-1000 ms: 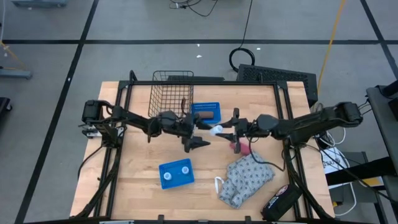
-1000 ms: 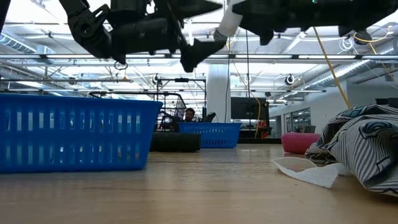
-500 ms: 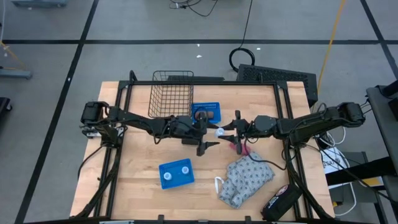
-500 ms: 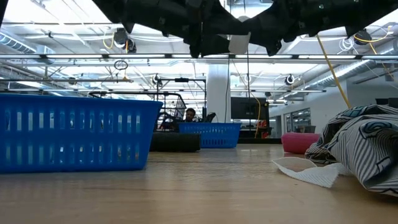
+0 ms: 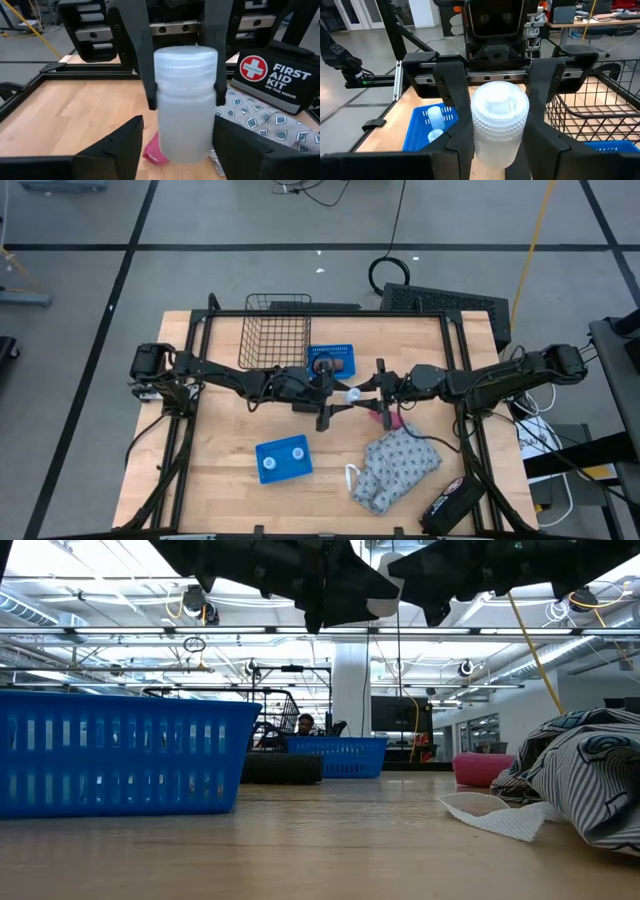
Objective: Pick & Place Medicine items
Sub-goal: Put the white medicine bottle into the bottom blue basket
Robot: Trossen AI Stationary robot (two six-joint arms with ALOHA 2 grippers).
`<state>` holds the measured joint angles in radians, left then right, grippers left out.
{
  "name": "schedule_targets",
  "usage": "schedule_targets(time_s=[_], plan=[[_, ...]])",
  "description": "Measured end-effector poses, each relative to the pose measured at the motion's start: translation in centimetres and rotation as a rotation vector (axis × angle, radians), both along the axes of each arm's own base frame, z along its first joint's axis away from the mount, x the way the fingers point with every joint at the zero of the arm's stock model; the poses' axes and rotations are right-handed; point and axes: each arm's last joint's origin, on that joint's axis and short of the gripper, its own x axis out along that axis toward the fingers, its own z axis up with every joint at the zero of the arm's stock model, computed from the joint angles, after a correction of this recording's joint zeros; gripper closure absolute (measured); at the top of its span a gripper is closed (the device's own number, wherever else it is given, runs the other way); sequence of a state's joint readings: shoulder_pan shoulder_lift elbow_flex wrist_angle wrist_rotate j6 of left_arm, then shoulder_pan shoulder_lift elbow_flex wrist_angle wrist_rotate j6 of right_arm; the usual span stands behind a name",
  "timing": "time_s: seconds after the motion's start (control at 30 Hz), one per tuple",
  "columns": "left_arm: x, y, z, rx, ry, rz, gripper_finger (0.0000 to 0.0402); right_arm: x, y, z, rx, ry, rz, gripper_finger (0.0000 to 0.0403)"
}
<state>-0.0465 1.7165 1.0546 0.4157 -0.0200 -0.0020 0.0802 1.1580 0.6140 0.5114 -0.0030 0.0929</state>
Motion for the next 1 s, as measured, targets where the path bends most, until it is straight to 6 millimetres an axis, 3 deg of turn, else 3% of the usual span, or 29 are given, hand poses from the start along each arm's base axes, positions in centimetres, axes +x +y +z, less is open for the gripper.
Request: schedule_targets(time_s=[0.27, 0.5, 0.8, 1.0], plan=[[0.0, -0.1, 0.0, -0.002, 0.002, -0.007, 0.0267, 0.0, 0.0, 0.0, -0.005, 0.001, 0.000, 0.0279], [0.0, -0.1, 0.0, 0.004, 0.001, -0.003, 0.0270, 0.0, 0.0, 0.0, -0.007, 0.002, 0.000, 0.0277], [-0.2, 0.2, -0.1, -0.003, -0.092, -0.008, 0.0270, -1.3, -0.2, 0.4, -0.028, 0.061, -0.019, 0.0175], [-1.6, 1.3, -1.4, -0.052, -0.217, -0.013, 0.0270, -3.3, -0.6, 1.0, 0.003, 0.120, -0.132, 0.0157]])
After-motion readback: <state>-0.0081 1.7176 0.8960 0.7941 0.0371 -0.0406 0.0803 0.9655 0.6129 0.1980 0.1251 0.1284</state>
